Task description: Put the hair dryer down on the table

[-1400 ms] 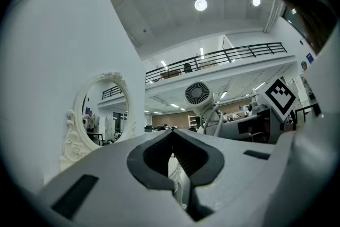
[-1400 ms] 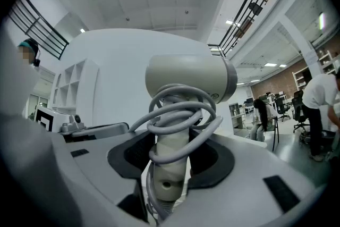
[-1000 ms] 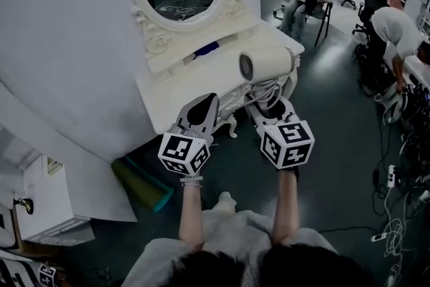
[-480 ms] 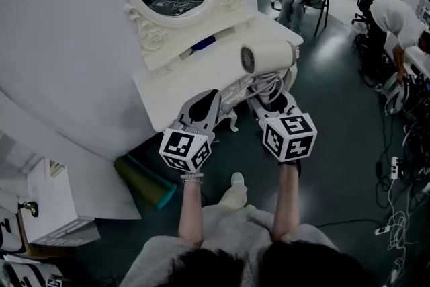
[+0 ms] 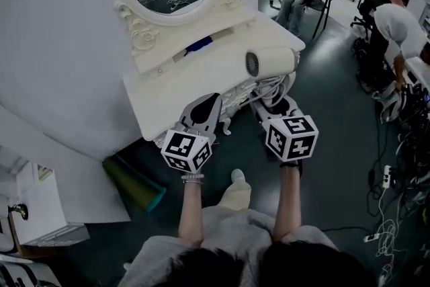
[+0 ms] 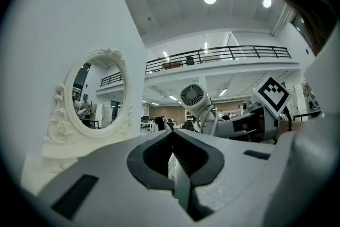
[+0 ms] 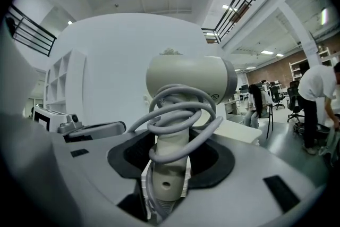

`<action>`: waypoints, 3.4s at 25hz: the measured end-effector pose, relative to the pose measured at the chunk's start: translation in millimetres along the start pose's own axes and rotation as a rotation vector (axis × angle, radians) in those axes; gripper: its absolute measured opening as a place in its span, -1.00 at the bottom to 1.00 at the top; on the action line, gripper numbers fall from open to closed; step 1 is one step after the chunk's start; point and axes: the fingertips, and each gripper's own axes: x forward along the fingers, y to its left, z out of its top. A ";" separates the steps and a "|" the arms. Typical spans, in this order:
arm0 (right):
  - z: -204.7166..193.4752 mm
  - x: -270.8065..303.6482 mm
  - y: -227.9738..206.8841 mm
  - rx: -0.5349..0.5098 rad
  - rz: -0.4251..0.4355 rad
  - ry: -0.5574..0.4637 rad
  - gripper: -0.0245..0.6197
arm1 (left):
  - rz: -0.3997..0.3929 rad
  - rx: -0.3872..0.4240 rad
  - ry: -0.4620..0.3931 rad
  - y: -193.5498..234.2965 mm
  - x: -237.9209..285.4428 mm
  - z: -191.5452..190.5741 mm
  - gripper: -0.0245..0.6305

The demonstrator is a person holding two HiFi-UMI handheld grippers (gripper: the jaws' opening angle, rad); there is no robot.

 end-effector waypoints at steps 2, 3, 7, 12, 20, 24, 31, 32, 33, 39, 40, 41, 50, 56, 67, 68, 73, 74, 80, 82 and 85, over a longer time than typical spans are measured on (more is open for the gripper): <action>-2.3 14.5 -9.7 -0.010 0.000 0.021 -0.35 | 0.001 -0.016 0.002 9.8 15.2 -6.8 -0.91; -3.1 21.4 -13.8 -0.012 0.001 0.030 -0.35 | 0.002 -0.023 0.005 14.5 22.3 -9.7 -0.91; -2.9 50.3 -26.6 -0.022 0.013 0.064 -0.35 | 0.006 -0.045 0.013 34.4 49.3 -16.1 -0.91; -0.5 83.2 -44.3 -0.026 0.033 0.095 -0.35 | 0.017 -0.052 0.018 56.6 82.4 -19.8 -0.91; 9.1 142.1 -69.6 -0.041 0.057 0.136 -0.35 | 0.028 -0.068 0.019 97.9 129.2 -22.8 -0.91; 13.8 173.8 -66.0 -0.020 0.078 0.145 -0.35 | 0.036 -0.067 0.021 126.5 140.7 -17.0 -0.91; 2.1 194.0 -83.6 -0.023 0.099 0.181 -0.35 | 0.055 -0.081 0.048 133.5 158.2 -34.8 -0.91; 0.8 197.4 -86.7 -0.018 0.102 0.185 -0.35 | 0.058 -0.084 0.051 134.9 160.9 -37.7 -0.91; -0.7 201.7 -89.5 -0.014 0.105 0.191 -0.35 | 0.061 -0.090 0.053 137.6 163.6 -40.5 -0.91; -8.7 240.8 -103.3 -0.015 0.123 0.241 -0.35 | 0.096 -0.127 0.079 167.8 183.6 -58.9 -0.91; -10.0 246.1 -106.6 -0.016 0.130 0.252 -0.35 | 0.104 -0.135 0.082 170.7 187.7 -61.9 -0.91; -11.0 250.0 -110.8 -0.017 0.135 0.262 -0.35 | 0.110 -0.141 0.087 171.9 192.2 -64.5 -0.91; -27.0 300.1 -146.6 -0.027 0.197 0.357 -0.35 | 0.176 -0.199 0.129 193.8 236.1 -93.9 -0.91; -38.6 328.5 -163.5 -0.039 0.247 0.426 -0.35 | 0.226 -0.245 0.160 206.3 256.8 -114.9 -0.91; -72.8 374.8 -188.5 -0.085 0.341 0.562 -0.34 | 0.315 -0.330 0.207 227.6 287.9 -156.7 -0.91; -76.7 377.8 -190.5 -0.087 0.350 0.577 -0.35 | 0.323 -0.338 0.209 229.2 290.1 -159.8 -0.91; -99.0 391.6 -201.6 -0.104 0.376 0.654 -0.35 | 0.359 -0.389 0.227 233.5 300.1 -181.4 -0.91; -103.9 393.9 -203.7 -0.105 0.377 0.669 -0.35 | 0.361 -0.396 0.235 233.6 301.8 -186.0 -0.91; -130.3 403.3 -214.5 -0.115 0.353 0.761 -0.34 | 0.364 -0.444 0.274 237.9 303.1 -204.8 -0.91; -136.0 405.5 -216.7 -0.119 0.345 0.787 -0.34 | 0.366 -0.457 0.292 239.9 301.9 -210.7 -0.91; -142.5 409.1 -217.0 -0.131 0.342 0.820 -0.34 | 0.369 -0.477 0.319 242.9 299.0 -219.8 -0.91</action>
